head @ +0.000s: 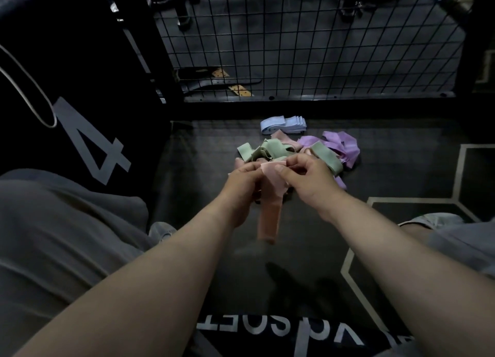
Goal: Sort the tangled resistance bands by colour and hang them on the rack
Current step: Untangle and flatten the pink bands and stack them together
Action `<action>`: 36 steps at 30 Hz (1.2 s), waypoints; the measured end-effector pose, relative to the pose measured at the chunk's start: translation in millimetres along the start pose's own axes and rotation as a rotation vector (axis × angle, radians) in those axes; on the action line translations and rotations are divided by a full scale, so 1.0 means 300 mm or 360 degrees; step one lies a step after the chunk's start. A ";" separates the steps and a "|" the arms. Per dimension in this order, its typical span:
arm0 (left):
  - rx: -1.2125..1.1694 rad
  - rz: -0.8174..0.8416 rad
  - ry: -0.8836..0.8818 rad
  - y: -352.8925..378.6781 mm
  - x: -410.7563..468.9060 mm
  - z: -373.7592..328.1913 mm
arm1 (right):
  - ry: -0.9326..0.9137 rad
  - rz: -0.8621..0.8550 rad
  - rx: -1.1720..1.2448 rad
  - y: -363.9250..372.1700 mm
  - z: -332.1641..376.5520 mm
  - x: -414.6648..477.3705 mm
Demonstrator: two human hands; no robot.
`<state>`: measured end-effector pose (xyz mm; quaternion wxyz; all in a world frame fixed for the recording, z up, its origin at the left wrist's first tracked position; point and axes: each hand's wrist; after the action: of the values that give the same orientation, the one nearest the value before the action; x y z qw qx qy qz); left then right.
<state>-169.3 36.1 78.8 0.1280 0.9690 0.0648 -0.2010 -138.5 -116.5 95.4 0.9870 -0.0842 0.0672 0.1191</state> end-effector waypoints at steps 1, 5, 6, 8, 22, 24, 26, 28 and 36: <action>-0.0047 0.0004 -0.0036 -0.001 0.002 0.002 | -0.0017 -0.0021 -0.0010 -0.001 0.007 0.001; -0.0055 0.0143 -0.0125 0.008 -0.012 0.002 | 0.0064 -0.0079 0.0126 -0.004 0.030 0.015; 0.0019 0.0178 -0.0132 0.010 -0.016 0.008 | 0.0067 -0.0104 0.0174 -0.006 0.040 0.016; 0.0234 0.0231 -0.0123 0.011 -0.022 0.020 | 0.0056 -0.0181 0.0221 -0.017 0.056 0.021; 0.1014 -0.0118 -0.0819 -0.160 0.044 0.100 | 0.1153 -0.1183 0.0771 -0.219 -0.365 0.262; 0.0989 -0.0210 -0.0899 -0.186 0.087 0.114 | 0.1245 -0.1196 0.0701 -0.193 -0.385 0.205; 0.0915 -0.0307 -0.0925 -0.209 0.132 0.149 | 0.1338 -0.1298 0.0715 -0.176 -0.408 0.170; 0.0900 -0.0465 -0.0899 -0.229 0.175 0.193 | 0.1444 -0.1324 0.0730 -0.163 -0.451 0.170; 0.1206 -0.0615 -0.0872 -0.288 0.344 0.451 | 0.1812 -0.1287 0.0454 -0.106 -0.626 0.186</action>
<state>-141.1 89.3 -102.2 -0.2599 0.8294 0.1294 -0.4773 -98.1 -168.9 -91.8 0.7668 -0.0216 0.5508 -0.3287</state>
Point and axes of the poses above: each hand's wrist, its own x-axis towards the middle knuckle, its own y-axis out of the palm, z = x × y, and after that the axes turned 1 degree about x, right-handed
